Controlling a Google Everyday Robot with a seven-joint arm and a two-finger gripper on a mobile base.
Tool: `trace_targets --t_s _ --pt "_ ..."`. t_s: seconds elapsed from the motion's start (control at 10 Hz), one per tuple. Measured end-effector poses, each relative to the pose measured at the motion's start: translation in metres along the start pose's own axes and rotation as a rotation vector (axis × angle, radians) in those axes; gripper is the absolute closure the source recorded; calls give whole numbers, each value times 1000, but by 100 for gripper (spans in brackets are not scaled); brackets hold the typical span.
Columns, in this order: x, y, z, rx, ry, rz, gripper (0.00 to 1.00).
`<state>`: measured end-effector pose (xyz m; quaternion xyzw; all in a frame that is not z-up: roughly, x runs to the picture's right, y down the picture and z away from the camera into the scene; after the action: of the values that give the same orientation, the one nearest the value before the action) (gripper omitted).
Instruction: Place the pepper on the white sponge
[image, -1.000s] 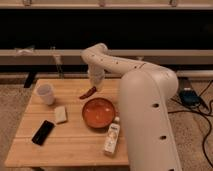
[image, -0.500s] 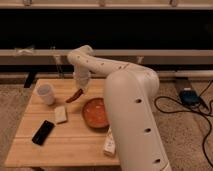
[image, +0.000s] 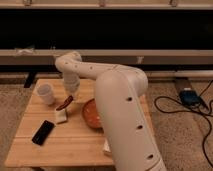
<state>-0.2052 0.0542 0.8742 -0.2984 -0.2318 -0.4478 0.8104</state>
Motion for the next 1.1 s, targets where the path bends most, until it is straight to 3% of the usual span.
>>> trace_targets --t_s 0.4,0.8,0.9,1.1 --pt "-24 -12 8 -13 -32 -81 100" --pt "-44 -22 14 -13 -56 -112 99" --pt "-49 -25 17 -11 -58 -118 95" --pt "-55 -29 24 -13 -63 -122 73"
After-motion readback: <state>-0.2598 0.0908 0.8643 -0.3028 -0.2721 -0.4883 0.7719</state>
